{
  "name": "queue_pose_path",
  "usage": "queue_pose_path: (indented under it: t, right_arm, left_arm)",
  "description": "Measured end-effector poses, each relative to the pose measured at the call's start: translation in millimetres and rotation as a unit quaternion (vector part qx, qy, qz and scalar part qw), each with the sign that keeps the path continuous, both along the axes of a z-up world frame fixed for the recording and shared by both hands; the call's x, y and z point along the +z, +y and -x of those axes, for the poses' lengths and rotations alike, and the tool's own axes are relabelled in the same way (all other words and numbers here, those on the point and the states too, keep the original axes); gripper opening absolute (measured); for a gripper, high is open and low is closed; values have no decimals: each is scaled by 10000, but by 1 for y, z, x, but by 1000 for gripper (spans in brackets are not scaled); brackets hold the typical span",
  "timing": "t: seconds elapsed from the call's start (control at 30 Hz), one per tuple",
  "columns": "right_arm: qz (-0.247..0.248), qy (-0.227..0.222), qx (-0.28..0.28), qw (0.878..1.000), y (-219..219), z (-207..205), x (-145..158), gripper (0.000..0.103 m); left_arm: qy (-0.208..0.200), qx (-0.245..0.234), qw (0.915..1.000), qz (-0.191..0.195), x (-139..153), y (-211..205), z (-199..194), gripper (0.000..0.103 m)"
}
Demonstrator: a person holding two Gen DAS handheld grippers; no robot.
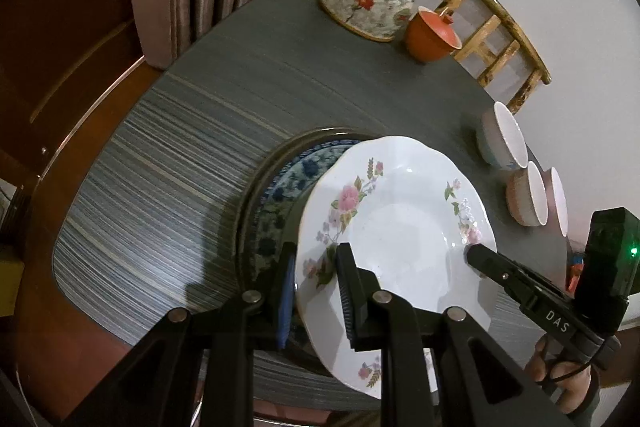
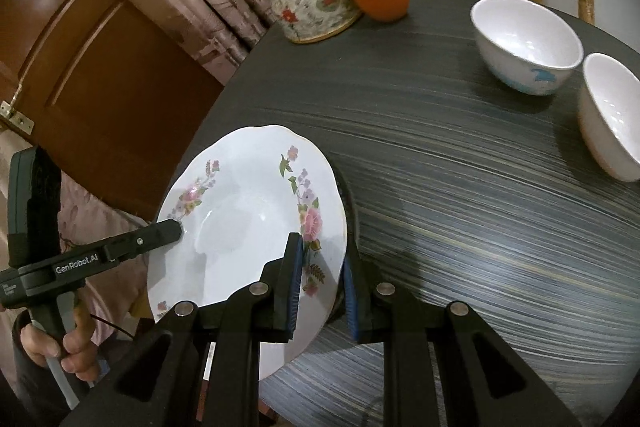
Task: Organize plates and bowls
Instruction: 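Carry the floral plate with both tools over the blue-and-white plate stack, then lower the floral plate with both tools onto the blue-and-white plates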
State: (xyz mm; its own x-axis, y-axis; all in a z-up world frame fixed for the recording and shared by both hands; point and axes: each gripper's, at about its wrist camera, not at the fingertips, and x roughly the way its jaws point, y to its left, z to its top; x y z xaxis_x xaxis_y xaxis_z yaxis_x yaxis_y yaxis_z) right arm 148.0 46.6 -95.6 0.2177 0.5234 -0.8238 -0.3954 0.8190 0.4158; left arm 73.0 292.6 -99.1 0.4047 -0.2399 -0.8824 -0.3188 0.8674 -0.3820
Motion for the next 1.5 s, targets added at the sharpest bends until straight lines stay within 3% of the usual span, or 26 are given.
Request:
queue_pose_path:
  t: [0.57, 1.13, 1.5]
  right_arm:
    - [147, 204, 88, 9996, 20, -6, -21, 18]
    - [243, 251, 82, 9994, 26, -5, -29, 20]
    - [593, -65, 267, 9979, 40, 3, -26, 24]
  left_arm:
    - [267, 76, 9996, 54, -24, 10, -6, 21]
    - [328, 50, 9994, -74, -25, 9, -10, 21]
    - [331, -107, 9975, -622, -21, -2, -14, 25]
